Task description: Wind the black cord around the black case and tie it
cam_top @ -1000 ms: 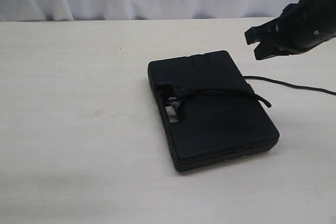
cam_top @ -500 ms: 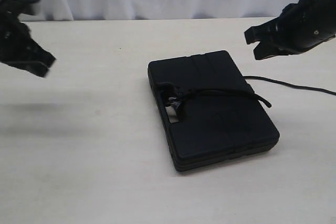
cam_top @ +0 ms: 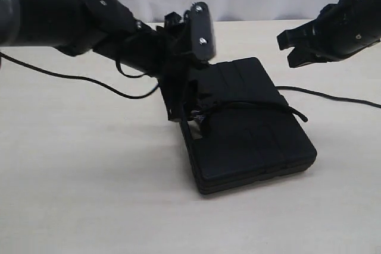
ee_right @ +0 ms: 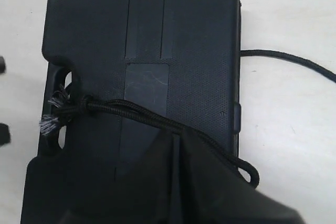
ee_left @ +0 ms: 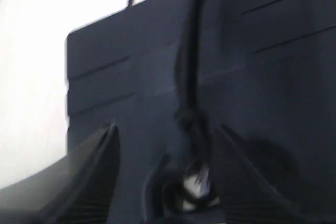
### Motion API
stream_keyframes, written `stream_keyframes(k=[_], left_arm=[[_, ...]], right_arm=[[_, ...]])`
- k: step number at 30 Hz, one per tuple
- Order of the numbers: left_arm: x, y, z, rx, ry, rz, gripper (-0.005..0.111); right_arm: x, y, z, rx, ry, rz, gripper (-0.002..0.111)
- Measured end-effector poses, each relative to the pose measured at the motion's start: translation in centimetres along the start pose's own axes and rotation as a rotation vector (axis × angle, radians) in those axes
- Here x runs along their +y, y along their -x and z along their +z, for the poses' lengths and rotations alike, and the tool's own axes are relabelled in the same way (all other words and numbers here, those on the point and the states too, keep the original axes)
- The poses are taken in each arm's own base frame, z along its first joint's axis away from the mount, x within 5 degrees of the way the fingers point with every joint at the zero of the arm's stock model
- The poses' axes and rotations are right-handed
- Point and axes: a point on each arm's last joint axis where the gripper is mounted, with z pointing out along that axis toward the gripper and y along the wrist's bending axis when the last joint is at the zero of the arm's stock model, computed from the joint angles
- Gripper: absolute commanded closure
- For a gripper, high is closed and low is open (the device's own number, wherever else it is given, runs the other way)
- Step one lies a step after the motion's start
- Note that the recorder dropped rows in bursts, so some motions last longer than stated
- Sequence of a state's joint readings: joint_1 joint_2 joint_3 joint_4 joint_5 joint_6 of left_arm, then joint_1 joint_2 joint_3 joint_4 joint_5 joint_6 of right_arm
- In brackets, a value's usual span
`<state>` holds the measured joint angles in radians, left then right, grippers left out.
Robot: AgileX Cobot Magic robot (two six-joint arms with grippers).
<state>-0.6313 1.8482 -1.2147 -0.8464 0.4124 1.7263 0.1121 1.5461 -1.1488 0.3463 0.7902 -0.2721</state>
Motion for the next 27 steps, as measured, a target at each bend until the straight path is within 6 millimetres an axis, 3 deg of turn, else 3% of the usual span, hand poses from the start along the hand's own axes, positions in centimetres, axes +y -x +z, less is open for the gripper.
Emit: stream_keyframes(k=[7, 17, 23, 27], left_arm=[[-2.1, 1.8, 3.2, 0.02, 0.076, 0.119, 0.056], [-3.2, 0.4, 7.3, 0.084, 0.091, 0.128, 0.056], [-2.6, 0.7, 7.9, 0.075, 0.115, 0.106, 0.056], [-2.6, 0.7, 7.9, 0.074, 0.122, 0.089, 0.07]], right_arm=[[0.0, 0.0, 0.0, 0.0, 0.0, 0.0, 0.104], [0.0, 0.0, 0.0, -0.002, -0.001, 0.0, 0.104], [0.0, 0.0, 0.0, -0.004, -0.001, 0.0, 0.104], [0.0, 0.0, 0.0, -0.004, -0.001, 0.0, 0.104]])
